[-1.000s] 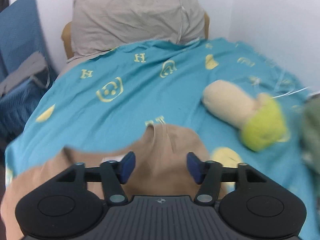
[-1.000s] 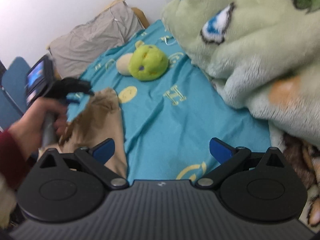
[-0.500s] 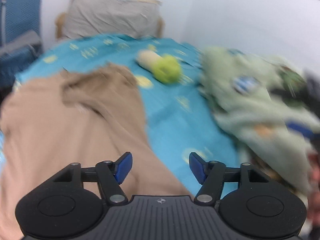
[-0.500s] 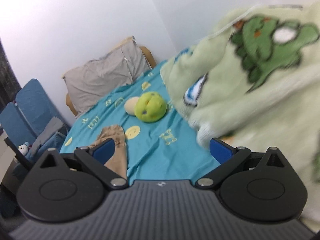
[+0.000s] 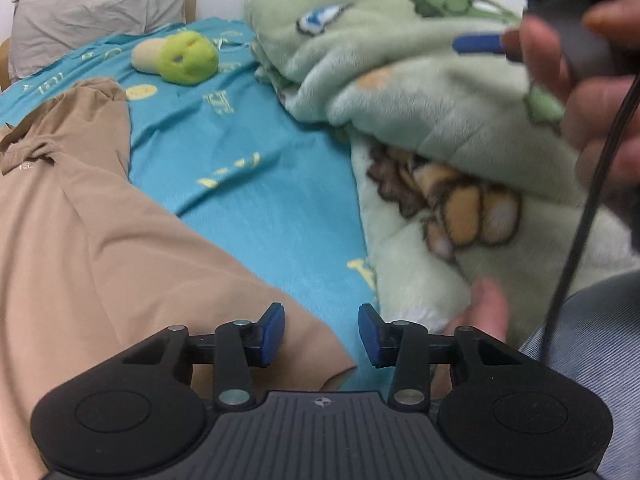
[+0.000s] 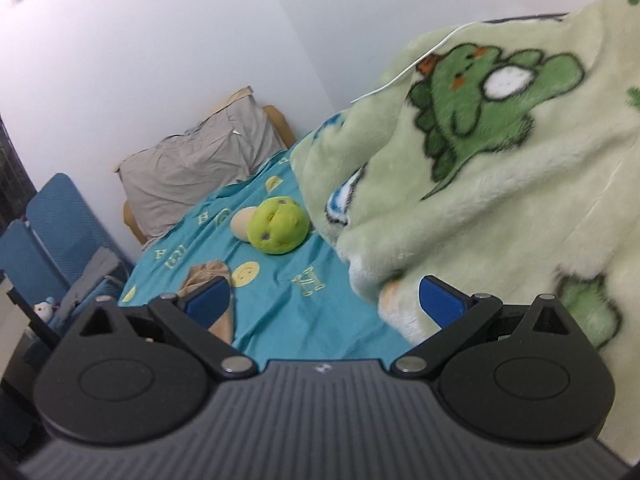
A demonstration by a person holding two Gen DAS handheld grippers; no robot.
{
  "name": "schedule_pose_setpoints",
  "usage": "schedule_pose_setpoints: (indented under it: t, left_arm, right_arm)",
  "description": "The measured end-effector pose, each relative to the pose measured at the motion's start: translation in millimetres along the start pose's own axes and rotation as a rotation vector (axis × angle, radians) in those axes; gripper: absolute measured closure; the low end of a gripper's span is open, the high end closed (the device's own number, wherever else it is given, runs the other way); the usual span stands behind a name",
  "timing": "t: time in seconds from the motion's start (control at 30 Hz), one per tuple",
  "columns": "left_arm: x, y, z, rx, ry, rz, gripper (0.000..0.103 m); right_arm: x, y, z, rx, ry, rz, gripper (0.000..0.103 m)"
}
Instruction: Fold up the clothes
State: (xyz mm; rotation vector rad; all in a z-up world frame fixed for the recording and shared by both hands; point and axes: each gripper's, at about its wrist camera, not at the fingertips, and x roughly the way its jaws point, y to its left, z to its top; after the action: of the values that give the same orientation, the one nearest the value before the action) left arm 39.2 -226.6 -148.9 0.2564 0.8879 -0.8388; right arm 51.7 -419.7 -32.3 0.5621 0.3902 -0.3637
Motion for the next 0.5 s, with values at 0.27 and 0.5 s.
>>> schedule_pose_setpoints:
  t: [0.27, 0.5]
  left_arm:
    - [16.0, -1.4, -9.9, 0.095, 0.006, 0.059, 0.086]
    - [-14.7, 16.1, 0.7, -0.010, -0.077, 0.033, 0.098]
  right_arm:
    - [6.1, -3.4, -3.2, 0.030, 0.023, 0.015, 0.000]
    - [7.0, -8.1, -3.4, 0.058, 0.027, 0.003, 0.000]
